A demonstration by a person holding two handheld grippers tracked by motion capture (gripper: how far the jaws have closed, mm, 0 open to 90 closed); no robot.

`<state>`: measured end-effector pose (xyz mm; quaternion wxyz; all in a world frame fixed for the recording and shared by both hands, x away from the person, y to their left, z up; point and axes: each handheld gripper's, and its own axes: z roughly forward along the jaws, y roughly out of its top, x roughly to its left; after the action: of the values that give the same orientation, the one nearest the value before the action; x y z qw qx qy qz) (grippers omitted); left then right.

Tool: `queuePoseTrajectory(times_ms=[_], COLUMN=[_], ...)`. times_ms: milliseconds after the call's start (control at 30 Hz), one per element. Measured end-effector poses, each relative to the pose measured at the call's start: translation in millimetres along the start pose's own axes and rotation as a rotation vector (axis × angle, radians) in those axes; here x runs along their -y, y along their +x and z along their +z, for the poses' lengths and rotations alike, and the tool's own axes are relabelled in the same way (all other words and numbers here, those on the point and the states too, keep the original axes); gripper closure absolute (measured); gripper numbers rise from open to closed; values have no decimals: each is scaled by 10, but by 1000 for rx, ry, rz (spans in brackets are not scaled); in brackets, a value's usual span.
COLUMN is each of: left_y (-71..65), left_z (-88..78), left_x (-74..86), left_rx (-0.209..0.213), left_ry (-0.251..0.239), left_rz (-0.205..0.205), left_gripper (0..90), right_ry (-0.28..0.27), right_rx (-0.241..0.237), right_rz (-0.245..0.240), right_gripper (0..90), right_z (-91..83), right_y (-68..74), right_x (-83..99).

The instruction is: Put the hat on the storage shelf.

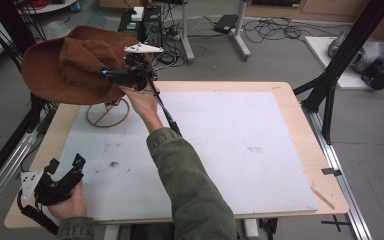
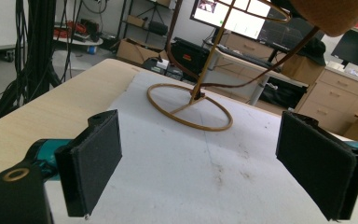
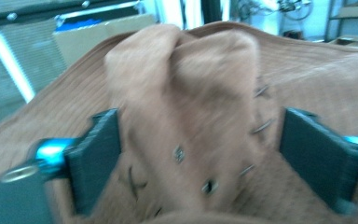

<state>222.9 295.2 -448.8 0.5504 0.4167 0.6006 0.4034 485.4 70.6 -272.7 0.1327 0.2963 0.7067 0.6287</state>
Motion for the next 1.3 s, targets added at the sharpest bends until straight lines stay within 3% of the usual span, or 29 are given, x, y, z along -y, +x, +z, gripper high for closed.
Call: queuePoseTrajectory(times_ms=[167,267,300,333,367,467,500,533,567,600,633,667,800,833,867,933,967,1000,1033,1067,1100,1133,1233,1300], left_y=[-13,-21,-21,-26,-26,-34,-35,-35,-35,-41,-45,-62,-86,-95,-106,-112,-112,-107,-107,-96,-96,-88,-83,-84], left_z=[0,5,5,11,11,9,10,11,11,14,14,17,30,32,30,26,26,22,22,20,20,19,18,13], left_x=[-1,-2,-2,-2,-2,-4,-4,-5,-5,-3,-3,0,10,13,12,10,10,8,8,7,7,4,-2,-5], left_rx=[2,4,4,5,5,6,4,5,5,3,4,6,12,14,16,16,16,14,14,10,10,7,1,-1], left_ry=[0,0,0,-2,-2,-1,-2,0,0,-2,-2,1,8,8,6,-2,-2,-3,-3,-3,-3,-6,-11,-17], left_rz=[13,20,20,23,23,26,27,33,33,30,32,37,41,39,45,44,44,39,39,37,37,32,35,37], left_gripper=[144,144,144,144,144,144,144,144,144,144,144,144,144,144,149,151,150,151,150,150,150,149,148,148], right_ry=[-21,-29,-29,-47,-47,-95,-95,-108,-108,-151,-151,-176,-254,-254,-275,-297,-297,-307,-307,-327,-327,-327,-311,-306], right_rx=[41,87,87,111,111,187,187,239,239,284,284,322,422,422,489,551,551,629,629,670,670,722,752,758], right_rz=[9,-1,-1,-22,-22,-56,-56,-75,-75,-95,-95,-99,-97,-97,-120,-168,-168,-217,-217,-254,-254,-251,-176,-175], right_gripper=[35,9,9,9,9,9,9,10,10,10,10,10,9,9,9,9,9,9,9,9,9,10,10,10], right_z=[-147,-406,-406,-611,-611,-1129,-1129,-1419,-1419,-1733,-1733,-2077,-2764,-2764,-3062,-3312,-3312,-3533,-3533,-3718,-3718,-3867,-4008,-4029], right_y=[-65,-151,-151,-202,-202,-324,-324,-397,-397,-471,-471,-530,-614,-614,-616,-599,-599,-571,-571,-572,-572,-576,-605,-620], right_x=[-96,-221,-221,-278,-278,-328,-328,-343,-343,-345,-345,-363,-335,-335,-258,-127,-127,37,37,230,230,441,745,815])
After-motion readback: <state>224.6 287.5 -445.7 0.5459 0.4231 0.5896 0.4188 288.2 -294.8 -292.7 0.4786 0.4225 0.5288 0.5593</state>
